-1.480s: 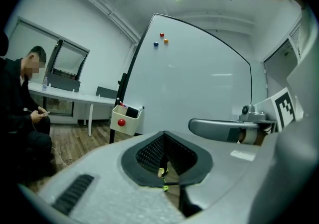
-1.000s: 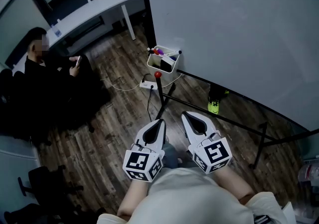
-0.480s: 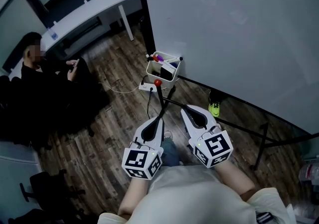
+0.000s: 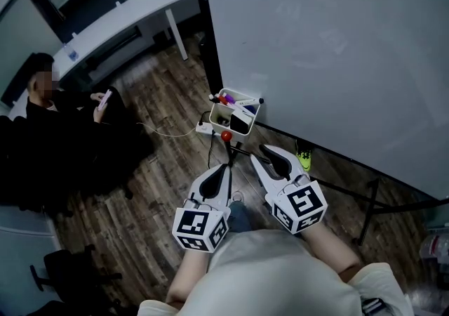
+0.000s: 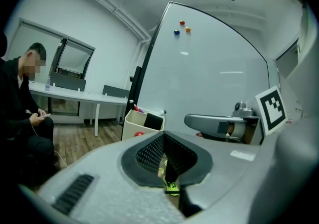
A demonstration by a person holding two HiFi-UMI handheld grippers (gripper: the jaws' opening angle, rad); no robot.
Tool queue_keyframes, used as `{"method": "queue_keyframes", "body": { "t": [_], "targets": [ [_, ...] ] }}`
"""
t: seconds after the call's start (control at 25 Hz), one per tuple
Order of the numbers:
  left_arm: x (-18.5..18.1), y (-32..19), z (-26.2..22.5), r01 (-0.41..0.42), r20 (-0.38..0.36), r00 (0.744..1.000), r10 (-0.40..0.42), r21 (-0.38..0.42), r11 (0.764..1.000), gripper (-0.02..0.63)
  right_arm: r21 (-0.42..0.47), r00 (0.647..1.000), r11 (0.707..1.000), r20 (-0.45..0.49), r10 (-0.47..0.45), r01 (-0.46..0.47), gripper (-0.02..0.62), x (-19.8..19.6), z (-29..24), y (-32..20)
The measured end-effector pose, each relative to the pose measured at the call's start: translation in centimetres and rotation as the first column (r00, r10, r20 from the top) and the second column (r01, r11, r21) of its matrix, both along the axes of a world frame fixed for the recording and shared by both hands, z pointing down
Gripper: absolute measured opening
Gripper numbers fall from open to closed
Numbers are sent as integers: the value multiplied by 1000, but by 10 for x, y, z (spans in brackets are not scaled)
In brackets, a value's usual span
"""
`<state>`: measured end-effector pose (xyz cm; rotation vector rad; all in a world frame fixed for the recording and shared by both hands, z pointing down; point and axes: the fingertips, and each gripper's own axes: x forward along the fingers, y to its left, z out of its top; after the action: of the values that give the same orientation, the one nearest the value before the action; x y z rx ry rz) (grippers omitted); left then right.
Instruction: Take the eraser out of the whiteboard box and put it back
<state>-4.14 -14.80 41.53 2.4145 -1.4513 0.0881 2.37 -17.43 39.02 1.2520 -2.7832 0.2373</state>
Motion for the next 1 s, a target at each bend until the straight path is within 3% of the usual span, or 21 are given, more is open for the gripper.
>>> {"method": "queue_keyframes", "body": {
  "t": [0.36, 1.0],
  "targets": [
    [-17, -31, -2, 8, -1, 1000, -8, -4, 1000, 2, 13, 999, 999, -27, 35, -35, 192, -9, 0, -39],
    [-37, -78, -1, -12, -9, 1000, 12, -7, 1000, 2, -3, 993, 998, -100, 63, -63, 245, -26, 19, -88]
  ]
}}
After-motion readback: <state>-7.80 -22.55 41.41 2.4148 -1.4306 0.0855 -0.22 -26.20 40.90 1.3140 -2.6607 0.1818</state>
